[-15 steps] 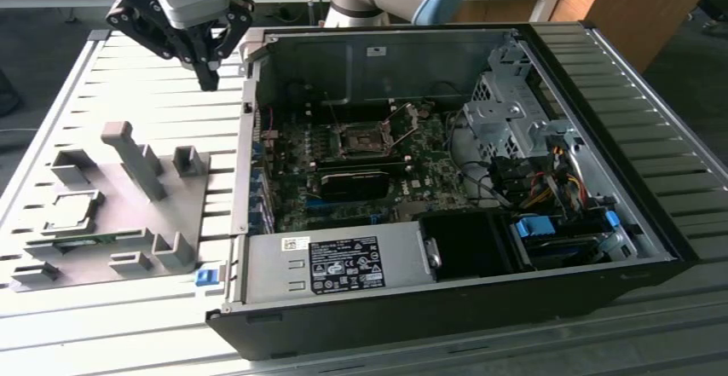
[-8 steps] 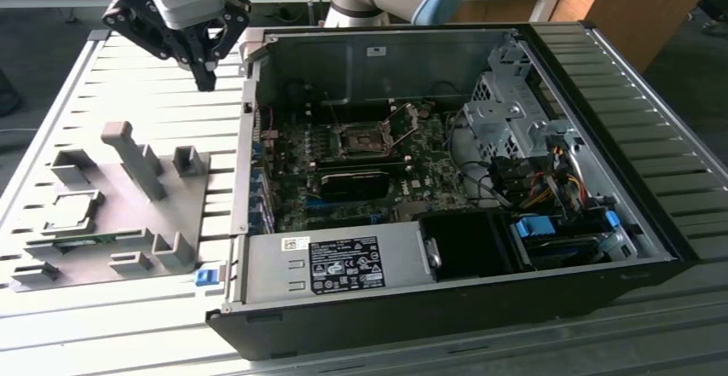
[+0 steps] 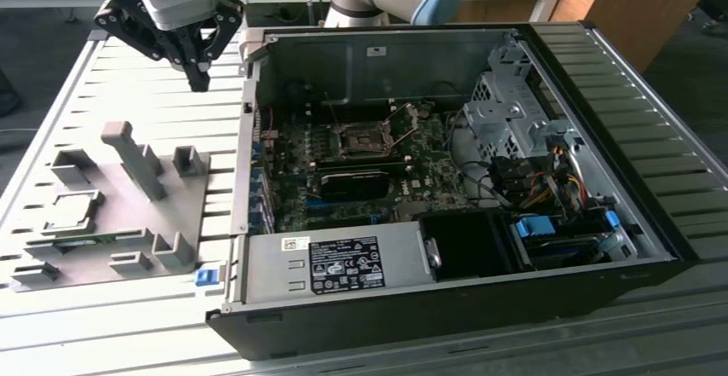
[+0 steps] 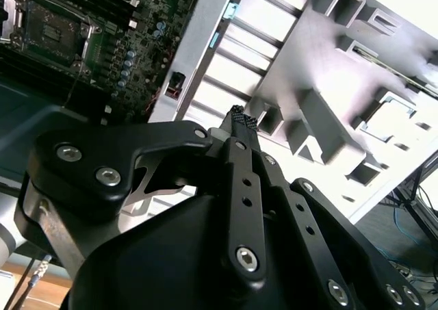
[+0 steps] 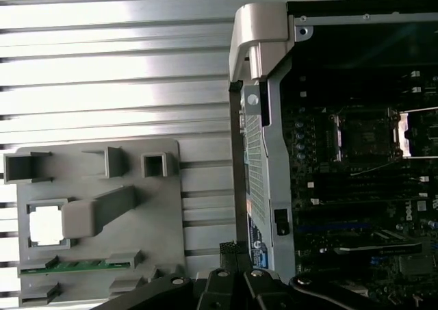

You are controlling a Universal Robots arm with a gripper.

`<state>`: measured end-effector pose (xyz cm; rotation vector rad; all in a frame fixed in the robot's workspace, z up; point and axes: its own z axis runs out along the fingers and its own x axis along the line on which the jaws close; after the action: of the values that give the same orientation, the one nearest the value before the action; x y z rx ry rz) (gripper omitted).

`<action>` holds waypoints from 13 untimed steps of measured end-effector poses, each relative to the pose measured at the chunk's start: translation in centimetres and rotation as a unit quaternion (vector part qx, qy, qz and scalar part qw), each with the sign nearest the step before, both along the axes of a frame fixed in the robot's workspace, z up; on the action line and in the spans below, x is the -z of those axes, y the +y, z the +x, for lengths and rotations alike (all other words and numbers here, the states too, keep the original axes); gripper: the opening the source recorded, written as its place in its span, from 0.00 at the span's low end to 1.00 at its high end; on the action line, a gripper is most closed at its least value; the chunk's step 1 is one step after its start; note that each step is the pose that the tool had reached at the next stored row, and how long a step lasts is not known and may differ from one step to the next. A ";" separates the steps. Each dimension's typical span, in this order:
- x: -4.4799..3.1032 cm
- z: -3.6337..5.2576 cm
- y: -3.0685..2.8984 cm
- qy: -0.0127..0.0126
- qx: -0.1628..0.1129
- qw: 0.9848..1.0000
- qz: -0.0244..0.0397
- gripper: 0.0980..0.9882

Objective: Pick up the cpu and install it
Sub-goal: 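Reach for the cpu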

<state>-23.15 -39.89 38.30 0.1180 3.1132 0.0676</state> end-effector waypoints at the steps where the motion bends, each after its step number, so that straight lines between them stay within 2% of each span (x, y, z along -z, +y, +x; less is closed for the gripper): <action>1: 0.01 -0.07 0.00 0.000 0.000 1.000 0.000 0.01; 10: 0.08 -0.60 0.00 0.000 0.000 1.000 0.000 0.01; 13: 0.15 -1.02 0.00 0.000 0.000 1.000 0.000 0.01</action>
<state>-24.17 -39.89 38.15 0.1180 3.1134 0.0678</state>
